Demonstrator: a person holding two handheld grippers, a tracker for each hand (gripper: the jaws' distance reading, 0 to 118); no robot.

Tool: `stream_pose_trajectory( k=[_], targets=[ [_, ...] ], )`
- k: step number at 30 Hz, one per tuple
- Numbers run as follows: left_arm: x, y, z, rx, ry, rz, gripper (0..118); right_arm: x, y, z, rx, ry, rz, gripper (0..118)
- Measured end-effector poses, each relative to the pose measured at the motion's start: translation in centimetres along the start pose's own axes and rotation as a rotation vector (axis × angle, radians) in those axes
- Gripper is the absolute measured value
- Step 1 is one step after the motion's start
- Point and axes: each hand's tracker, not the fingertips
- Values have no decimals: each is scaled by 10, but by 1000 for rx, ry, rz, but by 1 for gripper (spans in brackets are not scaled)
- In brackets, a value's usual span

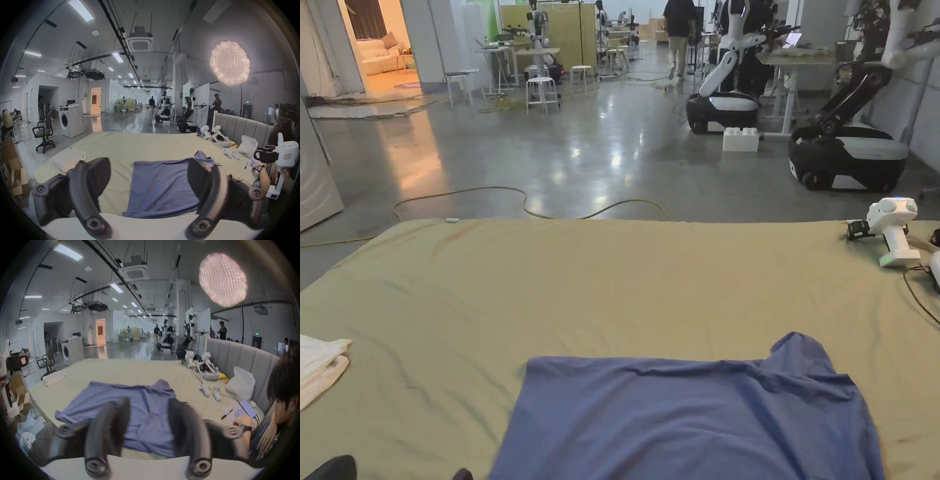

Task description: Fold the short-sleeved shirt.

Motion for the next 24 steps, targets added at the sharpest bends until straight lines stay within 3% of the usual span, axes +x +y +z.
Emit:
stream_pose_trajectory(
  k=[1, 3, 7, 17, 22, 23, 24],
  targets=[
    [3, 4, 2, 6, 9, -8, 72, -4, 4, 1, 20, 3, 8, 10],
    [5, 8, 4, 25, 28, -37, 3, -9, 12, 3, 58, 11, 20, 0],
    [-2, 10, 3, -10, -44, 15, 0, -11, 17, -2, 62, 22, 22, 0],
    [-13, 4, -6, -41, -28, 13, 0, -2, 10, -13, 27, -7, -9, 0],
    [-37, -21, -30, -187, 19, 33, 0, 2, -2, -18, -18, 2, -24, 0],
    [-46, -32, -37, -224, -10, 45, 4, 2, -5, -18, -23, 7, -24, 0],
    [-57, -48, -47, -296, -51, 73, 27, 2, -8, -19, -36, 12, -23, 0]
  ],
)
